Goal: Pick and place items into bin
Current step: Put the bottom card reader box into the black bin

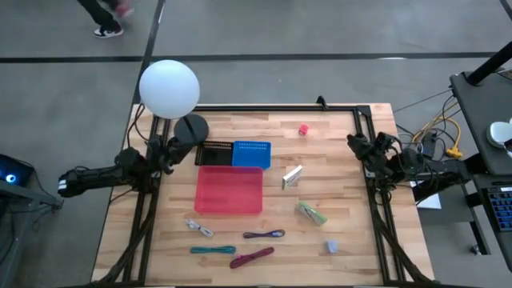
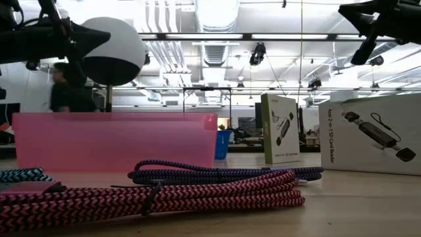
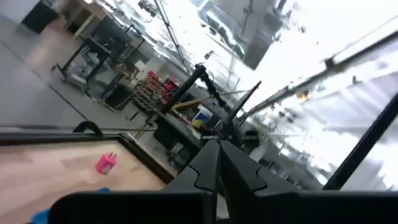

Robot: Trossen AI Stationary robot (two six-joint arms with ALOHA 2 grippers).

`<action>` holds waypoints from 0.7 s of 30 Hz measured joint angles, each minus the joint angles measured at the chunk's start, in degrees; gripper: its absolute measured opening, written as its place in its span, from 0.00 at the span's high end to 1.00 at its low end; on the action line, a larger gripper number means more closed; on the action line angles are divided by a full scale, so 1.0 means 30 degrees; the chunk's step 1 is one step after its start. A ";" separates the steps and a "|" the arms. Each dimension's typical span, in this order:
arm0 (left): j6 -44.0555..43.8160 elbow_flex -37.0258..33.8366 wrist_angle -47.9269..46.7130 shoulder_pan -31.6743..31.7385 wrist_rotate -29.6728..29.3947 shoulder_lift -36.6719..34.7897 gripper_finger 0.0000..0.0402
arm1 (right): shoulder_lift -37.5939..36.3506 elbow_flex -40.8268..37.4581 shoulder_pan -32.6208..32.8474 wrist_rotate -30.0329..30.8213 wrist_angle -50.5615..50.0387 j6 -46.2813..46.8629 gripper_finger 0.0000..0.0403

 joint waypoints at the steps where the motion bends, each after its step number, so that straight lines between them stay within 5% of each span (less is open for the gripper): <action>1: -0.0265 0.0000 0.0176 0.0000 -0.0043 0.0055 1.00 | 0.0154 0.0000 0.0000 0.0010 0.0007 -0.0068 0.98; 12: 0.0957 0.0075 0.3511 0.0000 -0.2715 0.1106 1.00 | 0.1554 0.0000 -0.0007 0.0568 0.0007 -0.2324 0.98; 21: 0.1800 0.1137 0.5854 0.0000 -0.1807 0.4391 0.92 | 0.1793 -0.0015 0.0000 0.0342 -0.0082 -0.2783 0.84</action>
